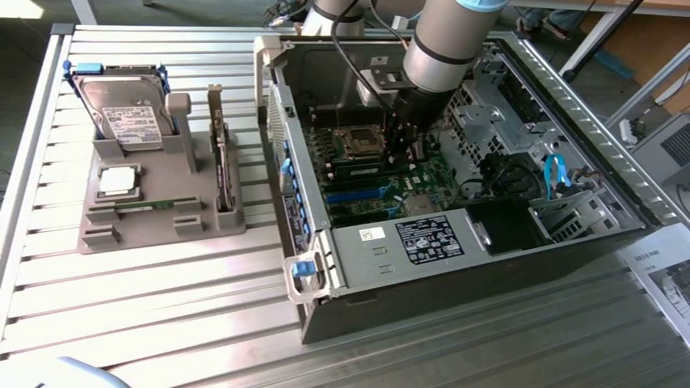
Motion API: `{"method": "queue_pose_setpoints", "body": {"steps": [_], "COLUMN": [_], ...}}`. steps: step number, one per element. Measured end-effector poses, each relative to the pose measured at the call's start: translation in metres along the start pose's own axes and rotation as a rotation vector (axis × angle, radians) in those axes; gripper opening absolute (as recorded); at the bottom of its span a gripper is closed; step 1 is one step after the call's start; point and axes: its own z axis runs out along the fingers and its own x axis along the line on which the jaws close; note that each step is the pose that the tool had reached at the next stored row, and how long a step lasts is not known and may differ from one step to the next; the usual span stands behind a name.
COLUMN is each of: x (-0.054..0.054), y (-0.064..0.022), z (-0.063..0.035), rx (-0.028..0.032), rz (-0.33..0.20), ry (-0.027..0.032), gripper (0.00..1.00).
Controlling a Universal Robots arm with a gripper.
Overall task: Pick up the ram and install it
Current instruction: 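Insert the ram into the slot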
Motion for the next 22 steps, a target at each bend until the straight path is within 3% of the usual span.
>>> {"method": "queue_pose_setpoints", "body": {"steps": [12,22], "x": [0.000,0.000], "y": [0.0000,0.0001], "z": [-0.0011,-0.0176], "rx": [-0.0001,0.0000], "rz": [0.000,0.000], "ry": [0.0002,0.0001], "gripper": [0.19,0.19]}}
